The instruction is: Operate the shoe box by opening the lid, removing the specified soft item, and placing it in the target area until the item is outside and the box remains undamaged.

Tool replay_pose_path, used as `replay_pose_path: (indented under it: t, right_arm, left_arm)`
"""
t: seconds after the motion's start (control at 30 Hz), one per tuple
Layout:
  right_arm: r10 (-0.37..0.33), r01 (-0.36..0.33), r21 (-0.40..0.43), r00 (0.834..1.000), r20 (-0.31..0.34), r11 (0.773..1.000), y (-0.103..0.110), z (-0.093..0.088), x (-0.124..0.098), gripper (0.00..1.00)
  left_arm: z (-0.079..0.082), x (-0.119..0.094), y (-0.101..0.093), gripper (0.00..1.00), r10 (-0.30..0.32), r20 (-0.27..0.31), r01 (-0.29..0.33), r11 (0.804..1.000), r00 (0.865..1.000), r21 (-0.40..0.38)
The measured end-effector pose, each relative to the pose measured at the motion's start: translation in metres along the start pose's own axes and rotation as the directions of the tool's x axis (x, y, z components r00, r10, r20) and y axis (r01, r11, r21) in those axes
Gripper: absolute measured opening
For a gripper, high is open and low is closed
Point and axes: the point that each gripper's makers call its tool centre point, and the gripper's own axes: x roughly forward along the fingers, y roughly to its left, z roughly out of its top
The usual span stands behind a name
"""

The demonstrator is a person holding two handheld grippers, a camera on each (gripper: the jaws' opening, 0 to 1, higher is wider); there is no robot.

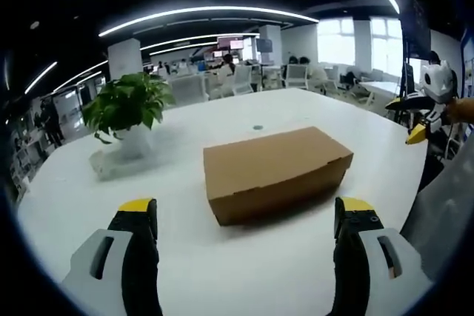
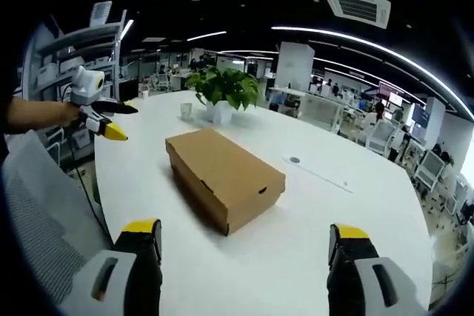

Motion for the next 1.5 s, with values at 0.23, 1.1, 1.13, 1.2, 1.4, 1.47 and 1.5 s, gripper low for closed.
replay_pose_path:
  t: [0.23,1.1,1.13,1.2,1.4,1.47,1.5]
  right_arm:
    - [0.007,-0.007,-0.006,1.0,-0.005,1.0,0.0,0.001,0.009,0.93]
    - [0.035,-0.035,-0.012,0.999,-0.028,0.999,0.012,-0.002,0.053,0.85]
    - [0.035,-0.035,-0.014,0.999,-0.03,0.999,0.013,-0.002,0.055,0.85]
    - [0.039,-0.04,-0.013,0.999,-0.035,0.999,0.014,-0.004,0.059,0.84]
    - [0.05,-0.05,-0.014,0.998,-0.047,0.999,0.02,-0.008,0.072,0.8]
    - [0.051,-0.052,-0.016,0.998,-0.049,0.999,0.021,-0.008,0.075,0.79]
    - [0.051,-0.051,-0.014,0.997,-0.052,0.999,0.021,-0.009,0.078,0.78]
  left_arm:
    - [-0.002,0.008,0.004,0.98,-0.007,-0.016,0.007,1.0,1.0,0.004]
    - [-0.013,0.047,0.019,0.92,-0.064,-0.094,0.07,0.996,0.993,0.06]
    - [-0.014,0.049,0.019,0.91,-0.069,-0.1,0.076,0.995,0.993,0.065]
    - [-0.015,0.053,0.02,0.9,-0.076,-0.109,0.084,0.994,0.991,0.072]
    - [-0.016,0.064,0.02,0.86,-0.091,-0.134,0.106,0.988,0.987,0.111]
    - [-0.017,0.066,0.022,0.85,-0.09,-0.137,0.106,0.988,0.986,0.113]
    - [-0.018,0.068,0.023,0.85,-0.092,-0.141,0.108,0.988,0.986,0.112]
